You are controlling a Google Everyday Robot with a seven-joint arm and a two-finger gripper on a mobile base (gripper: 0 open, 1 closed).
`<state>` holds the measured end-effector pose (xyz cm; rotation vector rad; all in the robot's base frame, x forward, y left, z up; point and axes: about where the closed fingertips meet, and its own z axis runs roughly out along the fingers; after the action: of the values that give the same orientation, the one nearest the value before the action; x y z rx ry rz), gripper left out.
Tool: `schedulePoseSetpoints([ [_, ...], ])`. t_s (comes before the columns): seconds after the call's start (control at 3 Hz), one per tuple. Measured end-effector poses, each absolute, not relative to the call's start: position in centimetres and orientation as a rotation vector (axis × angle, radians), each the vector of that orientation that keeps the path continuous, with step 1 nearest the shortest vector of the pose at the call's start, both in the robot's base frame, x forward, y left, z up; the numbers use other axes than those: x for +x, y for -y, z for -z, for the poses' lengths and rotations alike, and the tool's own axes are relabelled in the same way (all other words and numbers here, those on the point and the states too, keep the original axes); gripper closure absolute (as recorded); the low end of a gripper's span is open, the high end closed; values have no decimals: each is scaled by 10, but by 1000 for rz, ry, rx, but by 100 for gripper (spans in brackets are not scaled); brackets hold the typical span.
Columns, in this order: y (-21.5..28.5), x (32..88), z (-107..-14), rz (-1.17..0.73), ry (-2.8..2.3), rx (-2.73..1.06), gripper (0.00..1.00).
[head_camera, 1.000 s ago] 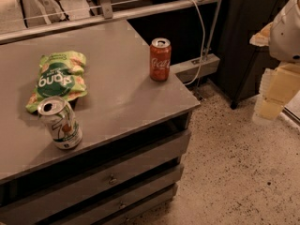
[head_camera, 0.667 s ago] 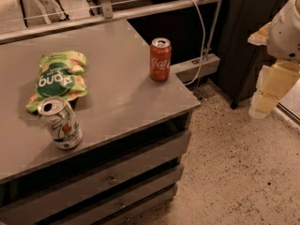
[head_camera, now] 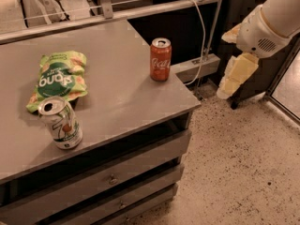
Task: Move coke can near green rice chip bag
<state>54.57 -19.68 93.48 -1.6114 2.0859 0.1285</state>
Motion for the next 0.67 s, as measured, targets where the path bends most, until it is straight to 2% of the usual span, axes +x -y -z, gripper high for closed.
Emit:
schedulePoseSetpoints([
  [0.67, 133, 594, -935, -263, -1945, -1548, 0],
])
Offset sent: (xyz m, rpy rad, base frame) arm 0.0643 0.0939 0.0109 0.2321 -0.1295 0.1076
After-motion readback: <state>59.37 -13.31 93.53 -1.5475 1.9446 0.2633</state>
